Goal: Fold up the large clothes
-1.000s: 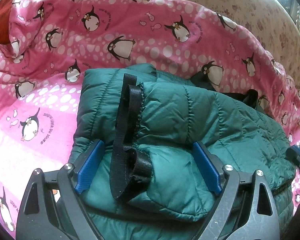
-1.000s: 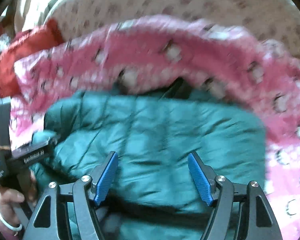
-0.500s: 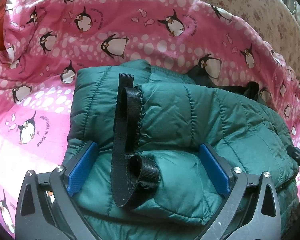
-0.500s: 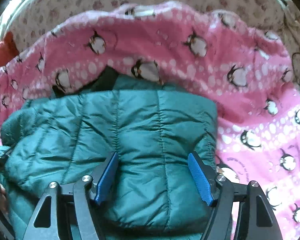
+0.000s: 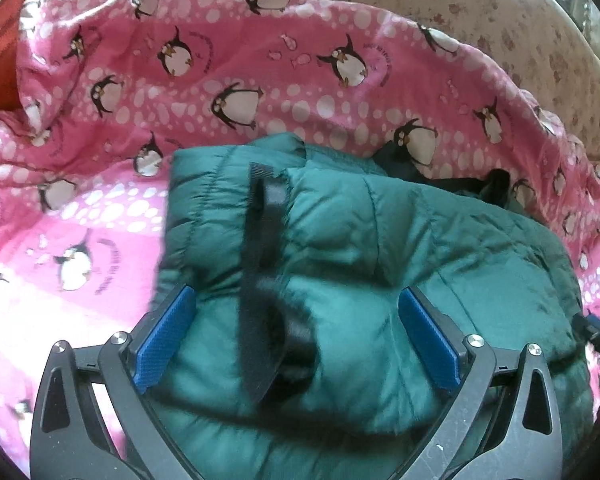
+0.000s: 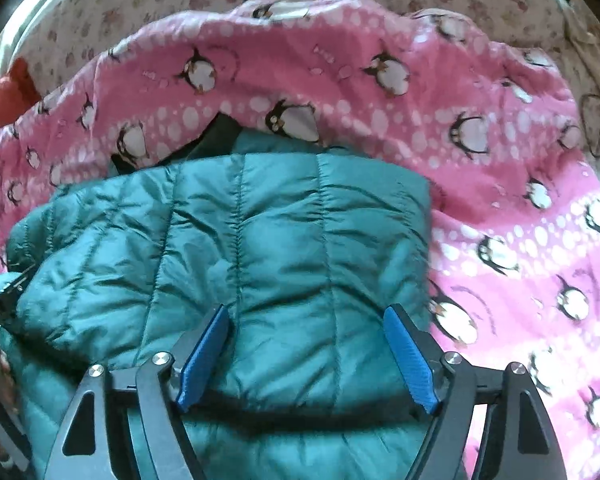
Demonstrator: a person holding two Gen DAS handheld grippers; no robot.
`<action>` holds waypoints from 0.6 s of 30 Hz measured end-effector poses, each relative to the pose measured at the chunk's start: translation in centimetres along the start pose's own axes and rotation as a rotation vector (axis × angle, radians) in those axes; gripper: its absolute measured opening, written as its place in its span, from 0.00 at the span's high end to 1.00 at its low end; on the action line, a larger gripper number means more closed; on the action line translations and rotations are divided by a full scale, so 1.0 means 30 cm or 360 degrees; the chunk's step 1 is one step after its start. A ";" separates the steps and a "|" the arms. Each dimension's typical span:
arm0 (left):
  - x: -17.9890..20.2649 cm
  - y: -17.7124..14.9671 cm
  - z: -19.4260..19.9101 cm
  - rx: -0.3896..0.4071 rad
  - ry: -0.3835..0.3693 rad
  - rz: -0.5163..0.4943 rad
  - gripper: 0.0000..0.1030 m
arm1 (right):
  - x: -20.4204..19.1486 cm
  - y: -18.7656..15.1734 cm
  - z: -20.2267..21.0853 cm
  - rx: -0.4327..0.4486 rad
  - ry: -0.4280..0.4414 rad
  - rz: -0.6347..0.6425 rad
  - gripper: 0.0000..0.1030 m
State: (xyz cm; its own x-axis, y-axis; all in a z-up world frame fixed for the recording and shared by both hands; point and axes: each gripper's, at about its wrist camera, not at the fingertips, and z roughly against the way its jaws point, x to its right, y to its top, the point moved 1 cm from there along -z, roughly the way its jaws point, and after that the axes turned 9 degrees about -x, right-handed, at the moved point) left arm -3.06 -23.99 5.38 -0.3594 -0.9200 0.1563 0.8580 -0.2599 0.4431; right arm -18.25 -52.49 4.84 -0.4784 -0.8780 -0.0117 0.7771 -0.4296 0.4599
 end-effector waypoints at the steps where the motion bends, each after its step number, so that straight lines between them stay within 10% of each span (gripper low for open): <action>1: -0.005 -0.005 0.023 0.0009 0.0012 -0.0008 0.01 | 0.010 -0.012 0.031 0.0027 0.0030 -0.0016 0.25; 18: -0.133 -0.342 0.420 0.0155 0.0181 -0.0075 0.01 | 0.050 -0.311 0.278 0.0041 0.0129 -0.0003 0.25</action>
State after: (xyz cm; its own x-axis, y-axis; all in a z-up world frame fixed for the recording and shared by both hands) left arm -15.06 -13.95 11.33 -0.3498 -0.9362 0.0349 0.7993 -0.2789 0.5323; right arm -29.63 -48.04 7.94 -0.4443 -0.8919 -0.0842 0.7650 -0.4266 0.4826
